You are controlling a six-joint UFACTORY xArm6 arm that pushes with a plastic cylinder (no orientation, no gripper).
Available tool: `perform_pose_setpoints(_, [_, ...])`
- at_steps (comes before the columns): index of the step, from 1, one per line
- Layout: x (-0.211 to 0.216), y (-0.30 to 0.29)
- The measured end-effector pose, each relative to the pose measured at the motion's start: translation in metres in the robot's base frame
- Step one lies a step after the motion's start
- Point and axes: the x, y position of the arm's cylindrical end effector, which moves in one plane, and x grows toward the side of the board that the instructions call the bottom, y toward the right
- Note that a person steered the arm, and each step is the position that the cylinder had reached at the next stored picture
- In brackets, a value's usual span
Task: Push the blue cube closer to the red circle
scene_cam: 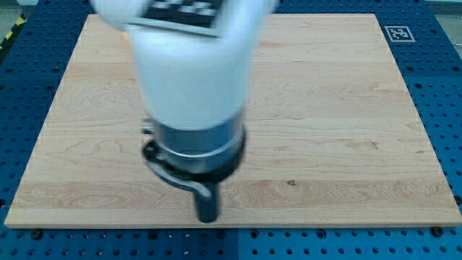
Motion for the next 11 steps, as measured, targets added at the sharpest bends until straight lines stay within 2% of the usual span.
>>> perform_pose_setpoints(1, [-0.003,-0.004])
perform_pose_setpoints(3, [-0.046,-0.009])
perform_pose_setpoints(6, [-0.085,-0.013])
perform_pose_setpoints(8, [-0.125,-0.037])
perform_pose_setpoints(11, [-0.163,-0.029])
